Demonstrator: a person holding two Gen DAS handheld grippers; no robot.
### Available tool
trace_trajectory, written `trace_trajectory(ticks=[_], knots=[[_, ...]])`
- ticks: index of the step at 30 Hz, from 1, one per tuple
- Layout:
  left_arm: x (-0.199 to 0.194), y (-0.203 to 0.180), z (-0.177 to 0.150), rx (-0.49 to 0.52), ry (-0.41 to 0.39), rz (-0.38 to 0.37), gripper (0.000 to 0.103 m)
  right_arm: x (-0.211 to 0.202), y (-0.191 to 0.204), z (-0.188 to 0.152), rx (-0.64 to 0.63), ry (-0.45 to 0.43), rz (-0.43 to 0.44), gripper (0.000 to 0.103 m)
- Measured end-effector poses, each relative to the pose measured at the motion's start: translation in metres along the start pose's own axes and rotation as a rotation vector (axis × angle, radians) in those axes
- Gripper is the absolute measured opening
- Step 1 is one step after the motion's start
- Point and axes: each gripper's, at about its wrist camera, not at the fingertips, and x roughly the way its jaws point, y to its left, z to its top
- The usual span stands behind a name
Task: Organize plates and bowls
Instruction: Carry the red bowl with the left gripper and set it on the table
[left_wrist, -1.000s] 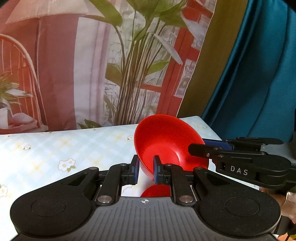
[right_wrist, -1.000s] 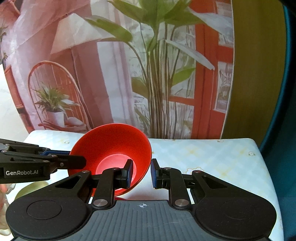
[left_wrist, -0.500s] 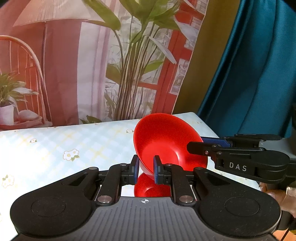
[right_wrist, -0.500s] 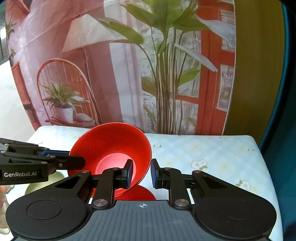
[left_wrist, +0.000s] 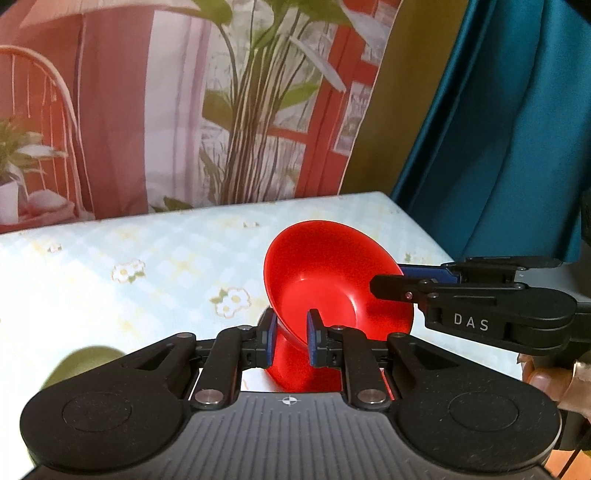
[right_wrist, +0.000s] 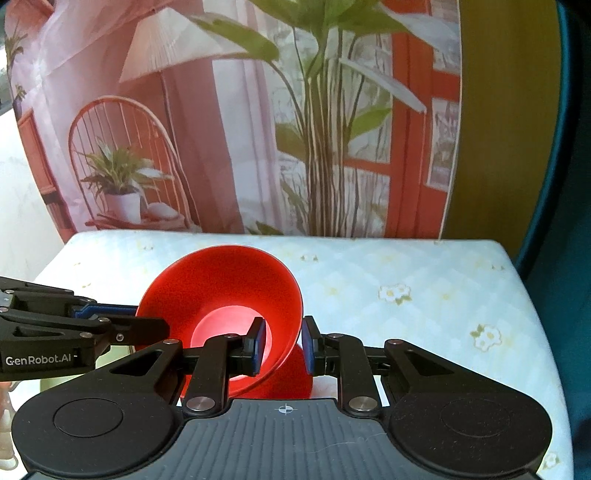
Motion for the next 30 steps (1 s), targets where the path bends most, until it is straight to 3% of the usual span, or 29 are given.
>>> trace_trajectory(ticks=[10,30], knots=[[0.014,0.001,-0.006,-0.007,0.04,0.0,0.018,0.013,-0.007,-0.019,0.018,0.043,0.0,0.02],[0.025,-0.003,-0.004,-0.003,0.062,0.011,0.018,0.023,-0.012,-0.022,0.025,0.063,-0.005,0.02]])
